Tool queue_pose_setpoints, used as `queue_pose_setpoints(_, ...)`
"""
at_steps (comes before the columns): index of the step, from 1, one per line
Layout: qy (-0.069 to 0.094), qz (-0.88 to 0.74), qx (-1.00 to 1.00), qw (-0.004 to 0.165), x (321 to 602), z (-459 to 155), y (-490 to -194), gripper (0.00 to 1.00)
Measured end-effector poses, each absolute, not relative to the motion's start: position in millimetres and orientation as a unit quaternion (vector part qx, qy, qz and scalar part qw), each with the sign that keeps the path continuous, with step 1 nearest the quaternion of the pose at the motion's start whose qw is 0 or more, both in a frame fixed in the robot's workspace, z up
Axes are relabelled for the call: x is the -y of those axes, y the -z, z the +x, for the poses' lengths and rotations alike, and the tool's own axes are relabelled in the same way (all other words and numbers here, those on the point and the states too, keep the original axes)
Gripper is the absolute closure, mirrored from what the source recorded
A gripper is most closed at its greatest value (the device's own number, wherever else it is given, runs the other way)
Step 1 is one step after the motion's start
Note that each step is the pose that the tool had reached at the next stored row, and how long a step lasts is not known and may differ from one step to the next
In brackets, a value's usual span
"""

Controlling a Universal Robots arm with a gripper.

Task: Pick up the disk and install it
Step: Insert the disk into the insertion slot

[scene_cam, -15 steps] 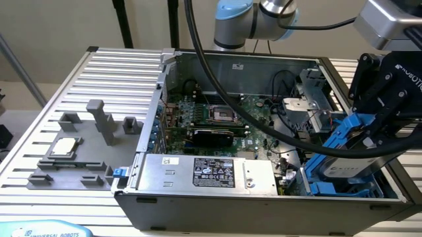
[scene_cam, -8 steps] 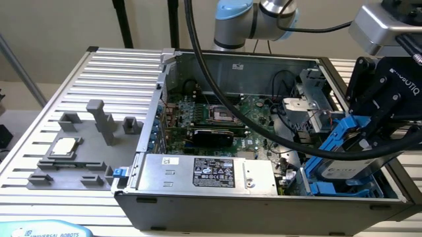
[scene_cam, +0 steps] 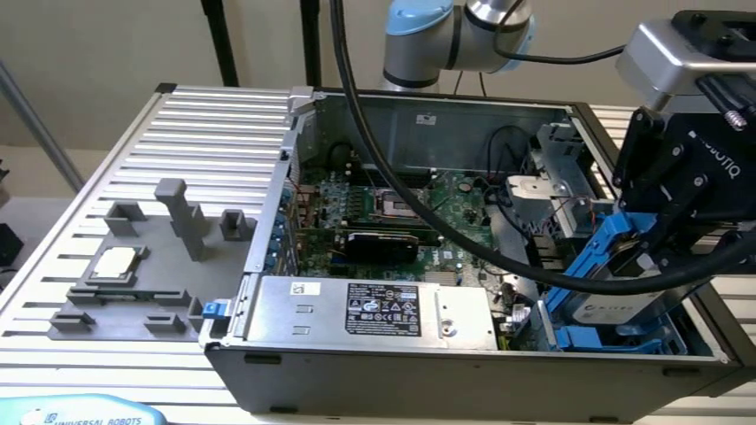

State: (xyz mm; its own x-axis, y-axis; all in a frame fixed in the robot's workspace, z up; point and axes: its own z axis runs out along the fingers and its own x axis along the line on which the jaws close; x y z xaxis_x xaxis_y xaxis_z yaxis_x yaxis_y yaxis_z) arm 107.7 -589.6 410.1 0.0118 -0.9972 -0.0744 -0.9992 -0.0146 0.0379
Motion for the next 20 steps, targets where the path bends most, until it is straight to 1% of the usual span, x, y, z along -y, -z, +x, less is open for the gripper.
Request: queue_pose_setpoints(20, -0.04, -0.722, -0.691, 0.012, 589, 108, -393, 0.67)
